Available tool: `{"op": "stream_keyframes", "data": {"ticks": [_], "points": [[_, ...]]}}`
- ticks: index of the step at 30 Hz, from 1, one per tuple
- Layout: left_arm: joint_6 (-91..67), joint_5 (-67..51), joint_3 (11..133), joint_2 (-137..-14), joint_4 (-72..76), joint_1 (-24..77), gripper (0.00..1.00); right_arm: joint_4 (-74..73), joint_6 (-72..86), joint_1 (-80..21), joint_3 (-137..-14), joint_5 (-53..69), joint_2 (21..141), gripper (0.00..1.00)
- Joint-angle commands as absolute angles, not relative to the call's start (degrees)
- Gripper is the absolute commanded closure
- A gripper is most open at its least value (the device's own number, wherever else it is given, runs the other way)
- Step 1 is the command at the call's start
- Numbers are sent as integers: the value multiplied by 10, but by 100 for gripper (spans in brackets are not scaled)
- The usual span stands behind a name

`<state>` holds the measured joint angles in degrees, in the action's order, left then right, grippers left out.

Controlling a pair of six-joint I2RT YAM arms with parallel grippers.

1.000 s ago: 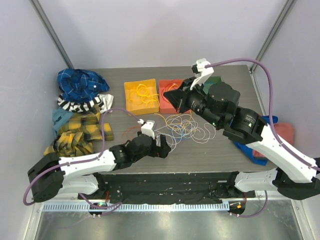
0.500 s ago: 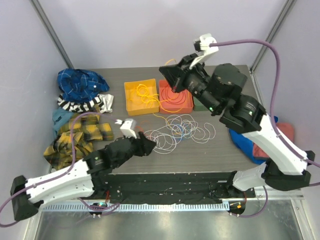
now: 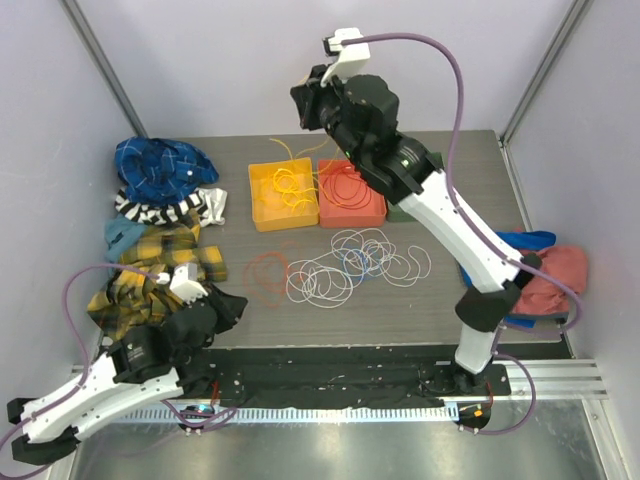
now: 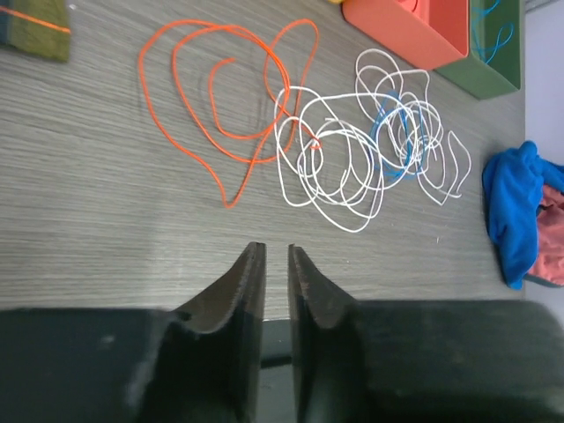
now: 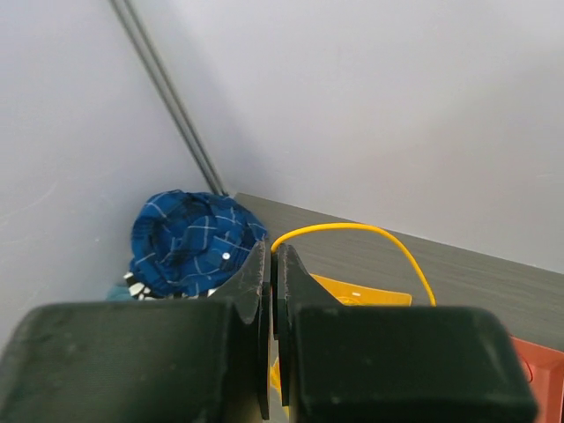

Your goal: Untangle the cables

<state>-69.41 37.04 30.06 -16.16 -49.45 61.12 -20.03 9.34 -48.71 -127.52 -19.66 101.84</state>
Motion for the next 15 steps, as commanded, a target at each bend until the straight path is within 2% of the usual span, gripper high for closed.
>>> {"op": "stream_keyframes", "data": {"ticks": [1, 6, 15], "points": [[-703, 420, 295, -127, -526, 613, 73, -162, 120, -465, -1334, -154, 1068, 99], [-695, 408, 275, -113, -505, 613, 67, -150, 125, -453, -1393, -143, 1142, 99], [-705, 321, 212, -165, -398, 613, 66, -84, 128, -442, -1411, -133, 1176, 99]]}}
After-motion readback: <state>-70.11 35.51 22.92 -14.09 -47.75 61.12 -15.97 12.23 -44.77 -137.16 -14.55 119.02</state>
